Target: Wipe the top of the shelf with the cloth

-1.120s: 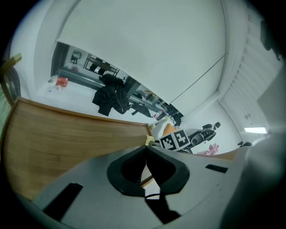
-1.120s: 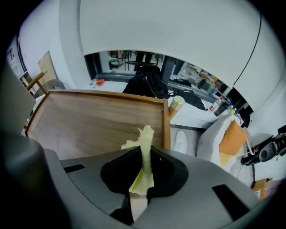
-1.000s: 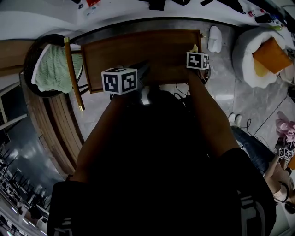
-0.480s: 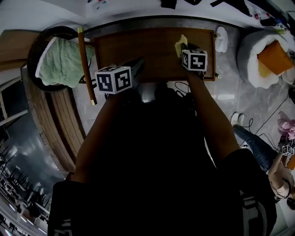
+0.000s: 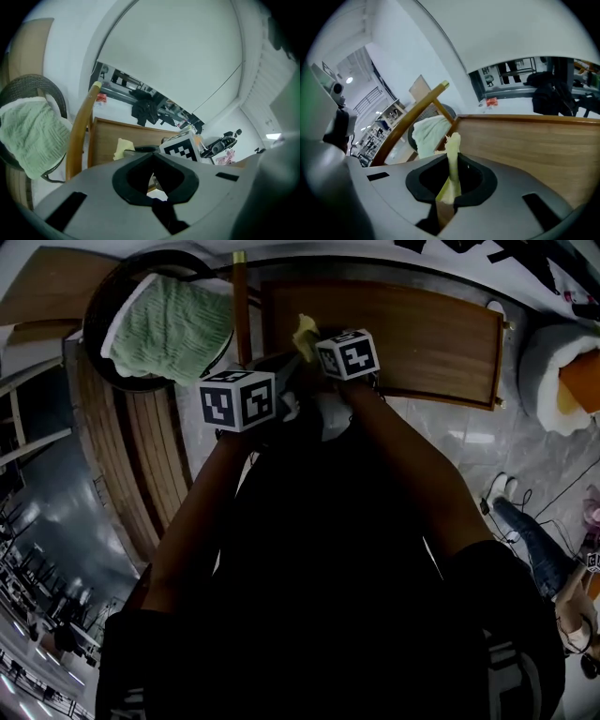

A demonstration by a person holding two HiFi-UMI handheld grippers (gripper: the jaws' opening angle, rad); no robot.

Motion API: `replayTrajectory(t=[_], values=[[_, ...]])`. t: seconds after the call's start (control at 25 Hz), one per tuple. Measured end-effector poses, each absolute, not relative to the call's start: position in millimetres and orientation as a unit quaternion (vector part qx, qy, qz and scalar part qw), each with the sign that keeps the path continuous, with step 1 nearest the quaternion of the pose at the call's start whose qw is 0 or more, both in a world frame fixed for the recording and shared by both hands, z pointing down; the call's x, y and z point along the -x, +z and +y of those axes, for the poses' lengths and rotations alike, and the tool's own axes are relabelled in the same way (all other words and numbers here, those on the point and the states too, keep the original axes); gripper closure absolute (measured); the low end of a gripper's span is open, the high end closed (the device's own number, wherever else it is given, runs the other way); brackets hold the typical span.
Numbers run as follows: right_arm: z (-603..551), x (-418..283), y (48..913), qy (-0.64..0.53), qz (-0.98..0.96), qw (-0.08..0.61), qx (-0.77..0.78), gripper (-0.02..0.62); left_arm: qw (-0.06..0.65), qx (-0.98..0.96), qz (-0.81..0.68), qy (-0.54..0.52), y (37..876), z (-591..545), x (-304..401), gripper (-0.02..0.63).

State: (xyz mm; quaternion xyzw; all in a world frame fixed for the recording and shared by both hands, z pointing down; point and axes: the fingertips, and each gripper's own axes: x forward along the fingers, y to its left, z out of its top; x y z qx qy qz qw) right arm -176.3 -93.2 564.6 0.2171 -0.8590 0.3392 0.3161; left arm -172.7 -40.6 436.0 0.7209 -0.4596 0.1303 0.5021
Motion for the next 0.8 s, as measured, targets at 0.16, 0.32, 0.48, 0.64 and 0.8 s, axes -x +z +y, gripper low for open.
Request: replayTrajectory(t=[0.16,0.32,0.48,0.64,0.8], values=[[-80,221,582,0.345,-0.858,0.323,-0.199,0.548,0.5,-0.72,-0.462,0.135,441,-34,203,0.594],[-73,244,598,0.317,-0.859,0.348,-0.2,0.548,0.496,-0.723,-0.463,0.133,442,-29,220,0.594],[-67,252,609,0.272,-0.859,0.385,-0.199,0.548,0.5,-0.722,-0.459,0.133,444,-21,226,0.594],[-67,238,613,0.278,-0.85,0.405,-0.192,0.548,0.505,-0.718,-0.46,0.133,449,-20,217,0.594],[-73,208,612,0.272,-0.845,0.419,-0.188,0.548,0.501,-0.714,-0.468,0.141,453,-29,199,0.594]])
